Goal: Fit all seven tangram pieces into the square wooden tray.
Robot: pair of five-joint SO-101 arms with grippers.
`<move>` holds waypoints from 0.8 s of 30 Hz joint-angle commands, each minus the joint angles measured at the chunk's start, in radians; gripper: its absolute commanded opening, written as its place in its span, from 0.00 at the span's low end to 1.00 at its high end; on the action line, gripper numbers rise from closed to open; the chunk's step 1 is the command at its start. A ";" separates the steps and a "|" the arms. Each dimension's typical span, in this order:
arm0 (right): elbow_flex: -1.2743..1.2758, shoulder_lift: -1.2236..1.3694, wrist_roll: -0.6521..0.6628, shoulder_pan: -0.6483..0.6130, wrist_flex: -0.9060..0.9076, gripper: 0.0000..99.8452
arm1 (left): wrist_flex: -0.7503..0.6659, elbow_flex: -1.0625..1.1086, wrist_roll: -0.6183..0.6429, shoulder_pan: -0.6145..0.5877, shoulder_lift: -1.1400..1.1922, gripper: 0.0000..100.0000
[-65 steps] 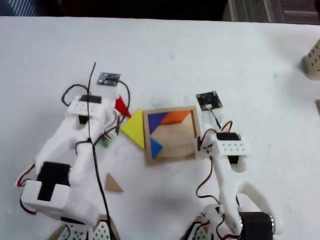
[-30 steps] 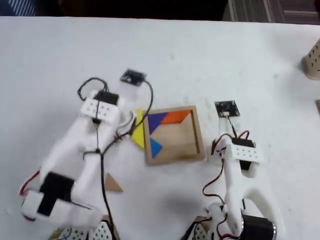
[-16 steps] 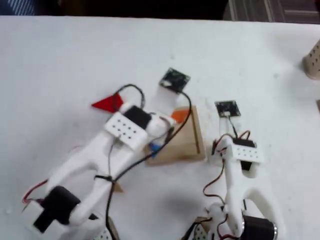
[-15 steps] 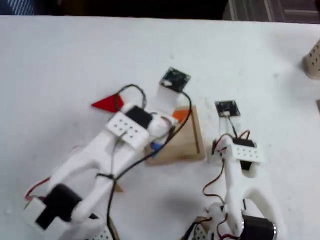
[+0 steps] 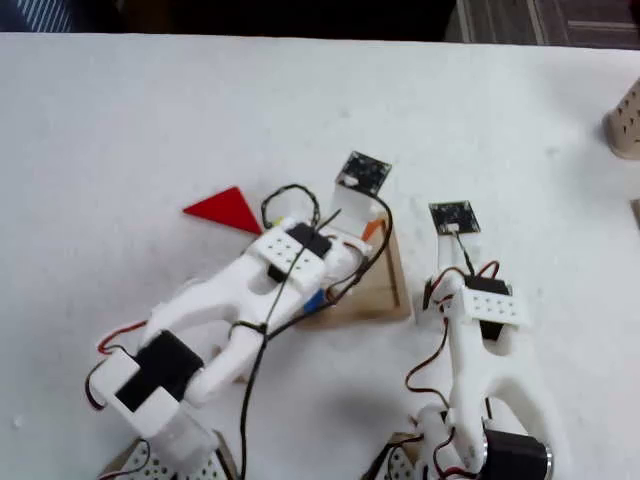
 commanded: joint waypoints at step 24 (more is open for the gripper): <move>-0.005 -0.039 0.012 0.001 0.005 0.02 | 0.166 -0.005 0.014 -0.245 -0.162 0.31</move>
